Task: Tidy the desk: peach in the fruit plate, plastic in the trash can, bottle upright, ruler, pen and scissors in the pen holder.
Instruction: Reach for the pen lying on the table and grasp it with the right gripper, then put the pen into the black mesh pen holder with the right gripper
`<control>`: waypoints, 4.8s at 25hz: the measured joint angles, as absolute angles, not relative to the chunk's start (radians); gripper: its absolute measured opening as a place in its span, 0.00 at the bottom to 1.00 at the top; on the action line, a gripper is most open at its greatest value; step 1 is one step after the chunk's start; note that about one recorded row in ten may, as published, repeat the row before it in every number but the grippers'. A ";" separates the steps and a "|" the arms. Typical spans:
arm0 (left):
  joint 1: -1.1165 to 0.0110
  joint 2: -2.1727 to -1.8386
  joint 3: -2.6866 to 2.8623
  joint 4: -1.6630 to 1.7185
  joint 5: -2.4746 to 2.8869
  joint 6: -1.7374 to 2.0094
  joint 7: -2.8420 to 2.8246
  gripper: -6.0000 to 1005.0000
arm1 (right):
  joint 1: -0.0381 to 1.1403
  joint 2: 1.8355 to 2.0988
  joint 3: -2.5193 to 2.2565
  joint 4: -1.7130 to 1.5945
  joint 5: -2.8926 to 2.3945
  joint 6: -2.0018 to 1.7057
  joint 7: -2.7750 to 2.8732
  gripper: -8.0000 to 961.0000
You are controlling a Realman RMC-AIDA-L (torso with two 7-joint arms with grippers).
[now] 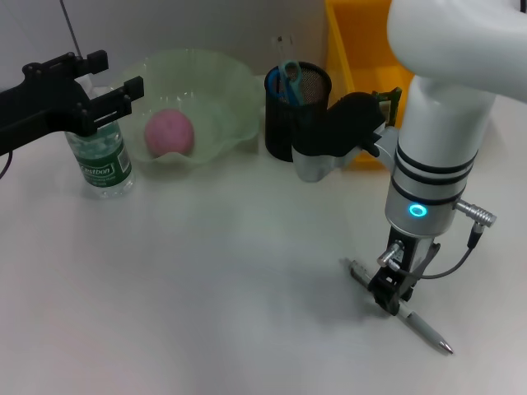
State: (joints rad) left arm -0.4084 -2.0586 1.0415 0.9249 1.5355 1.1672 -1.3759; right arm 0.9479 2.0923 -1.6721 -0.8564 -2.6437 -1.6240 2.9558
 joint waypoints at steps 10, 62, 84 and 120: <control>-0.408 -2.059 1.042 0.925 1.536 1.167 -1.376 0.66 | 0.948 2.092 -1.674 -0.856 -2.643 -1.622 2.956 0.22; -0.396 -2.059 1.040 0.939 1.534 1.180 -1.376 0.66 | 0.945 2.092 -1.670 -0.857 -2.641 -1.620 2.955 0.14; -0.388 -2.057 1.040 0.939 1.534 1.184 -1.376 0.66 | 0.859 2.084 -1.629 -1.110 -2.647 -1.620 2.954 0.13; -0.389 -2.060 1.030 0.944 1.538 1.196 -1.373 0.66 | 0.642 2.082 -1.560 -1.483 -2.764 -0.991 2.882 0.13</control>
